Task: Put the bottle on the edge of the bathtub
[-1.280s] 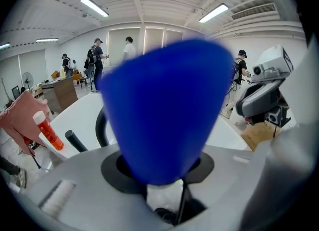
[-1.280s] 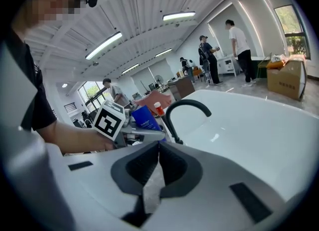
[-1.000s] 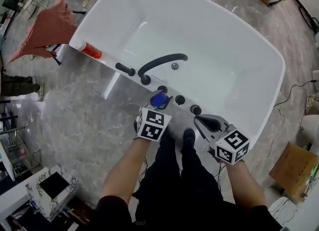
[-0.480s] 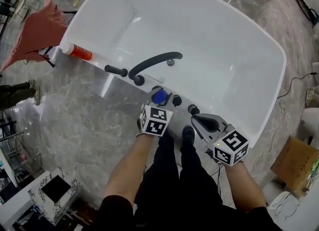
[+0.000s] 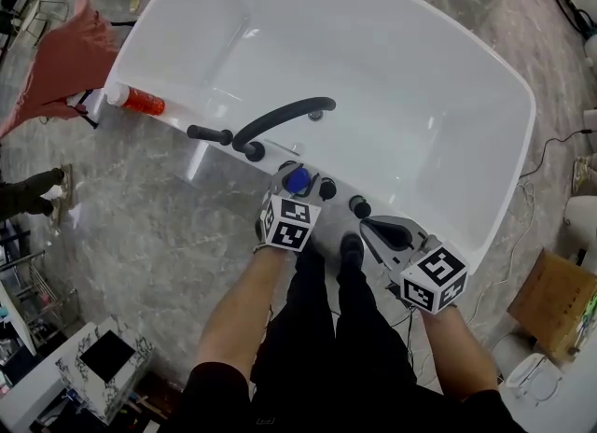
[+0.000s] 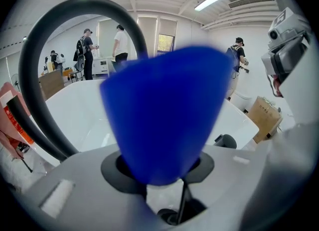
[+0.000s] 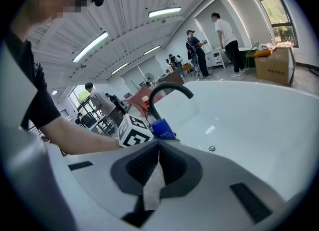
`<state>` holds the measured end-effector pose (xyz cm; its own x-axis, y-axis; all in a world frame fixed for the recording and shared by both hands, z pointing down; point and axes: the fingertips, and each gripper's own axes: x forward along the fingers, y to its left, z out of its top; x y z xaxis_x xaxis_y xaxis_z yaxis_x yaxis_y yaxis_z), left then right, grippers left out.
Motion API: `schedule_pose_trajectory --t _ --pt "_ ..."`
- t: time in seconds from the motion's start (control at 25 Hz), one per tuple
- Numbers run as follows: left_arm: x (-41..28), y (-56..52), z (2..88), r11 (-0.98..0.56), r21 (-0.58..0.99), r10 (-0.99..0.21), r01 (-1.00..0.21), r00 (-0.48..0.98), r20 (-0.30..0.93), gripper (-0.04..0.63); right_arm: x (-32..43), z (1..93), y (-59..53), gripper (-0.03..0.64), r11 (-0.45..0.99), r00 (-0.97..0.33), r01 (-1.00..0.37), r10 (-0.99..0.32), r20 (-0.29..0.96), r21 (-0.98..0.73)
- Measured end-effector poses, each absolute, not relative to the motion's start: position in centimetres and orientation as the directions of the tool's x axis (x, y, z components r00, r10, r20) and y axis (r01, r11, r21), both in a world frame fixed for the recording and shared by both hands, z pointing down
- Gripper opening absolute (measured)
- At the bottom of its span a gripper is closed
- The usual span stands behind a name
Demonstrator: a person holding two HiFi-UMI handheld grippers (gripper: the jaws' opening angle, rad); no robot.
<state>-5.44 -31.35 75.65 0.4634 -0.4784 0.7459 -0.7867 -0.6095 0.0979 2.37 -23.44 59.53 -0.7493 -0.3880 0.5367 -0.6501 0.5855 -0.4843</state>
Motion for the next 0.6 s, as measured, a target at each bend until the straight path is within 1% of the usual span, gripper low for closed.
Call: schedule_pose_trajectory --t 0.28,0.6 --pt "-4.6 -31.2 76.3 -0.613 0.116 -0.486 -0.782 0.488 0.725 0.163 2.8 60.0 -22.8 0.012 0.570 -0.743 -0.658 -0.389 0.544 -0.492" --pt "-3.9 -31.2 76.0 -0.640 0.080 -0.489 -0.764 0.486 0.724 0.161 2.3 60.1 -22.3 0.012 0.565 -0.746 -0.656 -0.389 0.540 -0.499"
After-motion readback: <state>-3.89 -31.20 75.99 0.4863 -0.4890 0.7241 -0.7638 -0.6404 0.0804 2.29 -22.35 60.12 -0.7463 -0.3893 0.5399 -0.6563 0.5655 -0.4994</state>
